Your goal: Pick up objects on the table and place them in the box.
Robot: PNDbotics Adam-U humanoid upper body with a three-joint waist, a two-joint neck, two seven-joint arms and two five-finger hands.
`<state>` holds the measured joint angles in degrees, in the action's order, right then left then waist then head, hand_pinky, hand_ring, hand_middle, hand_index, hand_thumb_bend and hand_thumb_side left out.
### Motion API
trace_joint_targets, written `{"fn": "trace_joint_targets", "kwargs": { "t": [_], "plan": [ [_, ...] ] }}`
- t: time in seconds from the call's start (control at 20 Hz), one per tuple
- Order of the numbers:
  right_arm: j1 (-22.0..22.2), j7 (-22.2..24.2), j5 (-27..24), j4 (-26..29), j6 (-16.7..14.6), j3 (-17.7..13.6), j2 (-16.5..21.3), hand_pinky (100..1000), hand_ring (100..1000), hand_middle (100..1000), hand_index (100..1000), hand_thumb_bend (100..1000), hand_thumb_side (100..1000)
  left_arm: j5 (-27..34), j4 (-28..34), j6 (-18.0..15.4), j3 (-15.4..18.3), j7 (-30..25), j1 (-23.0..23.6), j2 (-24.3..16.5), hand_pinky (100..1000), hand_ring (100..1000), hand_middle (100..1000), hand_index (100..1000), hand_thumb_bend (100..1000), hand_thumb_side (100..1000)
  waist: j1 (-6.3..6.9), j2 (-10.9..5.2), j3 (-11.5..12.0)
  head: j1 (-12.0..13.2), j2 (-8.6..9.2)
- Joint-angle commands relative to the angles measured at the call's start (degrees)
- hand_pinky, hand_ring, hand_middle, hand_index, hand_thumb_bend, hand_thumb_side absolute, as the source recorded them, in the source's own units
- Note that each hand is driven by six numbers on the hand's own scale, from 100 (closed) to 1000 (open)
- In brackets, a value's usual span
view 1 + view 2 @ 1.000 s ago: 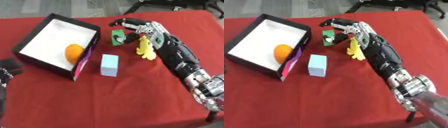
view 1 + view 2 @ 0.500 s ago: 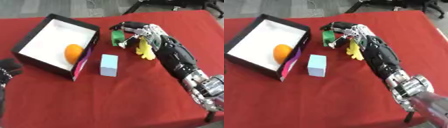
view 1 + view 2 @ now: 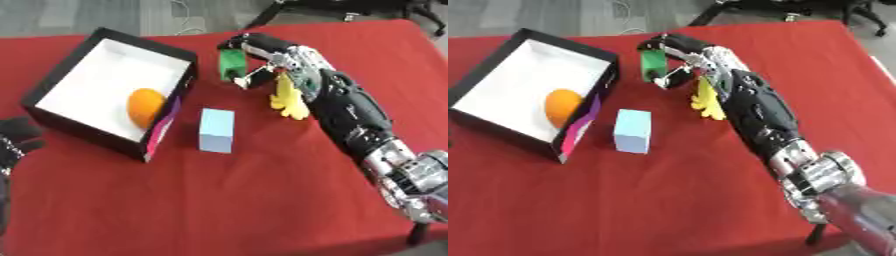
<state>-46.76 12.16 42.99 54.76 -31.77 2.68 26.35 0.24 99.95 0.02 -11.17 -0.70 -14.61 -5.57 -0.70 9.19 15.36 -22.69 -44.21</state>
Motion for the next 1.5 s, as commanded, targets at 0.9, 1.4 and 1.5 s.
{"fn": "trace_joint_targets", "kwargs": {
  "t": [0.9,1.4,1.5],
  "plan": [
    [-6.2,4.0,-2.0,5.8,-0.1,5.5,-11.5,993,865,859,961,100,472,0.0,-0.5,-0.1,-2.1,-2.5,-2.5,0.9,738,721,581,727,100,933,0.18,-1.07,4.1,-2.3,0.09],
    [-5.1,-8.4,0.9,3.7,3.7,5.2,-11.1,1000,918,957,961,100,558,0.2,-0.4,-0.1,-2.3,-2.8,-2.4,0.7,738,723,582,727,100,932,0.12,-1.16,3.6,-2.2,0.23],
    [-4.9,-8.6,0.4,3.7,3.9,5.0,-10.6,1000,913,949,957,100,545,0.2,-0.4,-0.1,-2.2,-2.8,-2.3,0.7,738,723,582,727,100,932,0.13,-1.24,3.3,-2.1,0.17]
  ]
}}
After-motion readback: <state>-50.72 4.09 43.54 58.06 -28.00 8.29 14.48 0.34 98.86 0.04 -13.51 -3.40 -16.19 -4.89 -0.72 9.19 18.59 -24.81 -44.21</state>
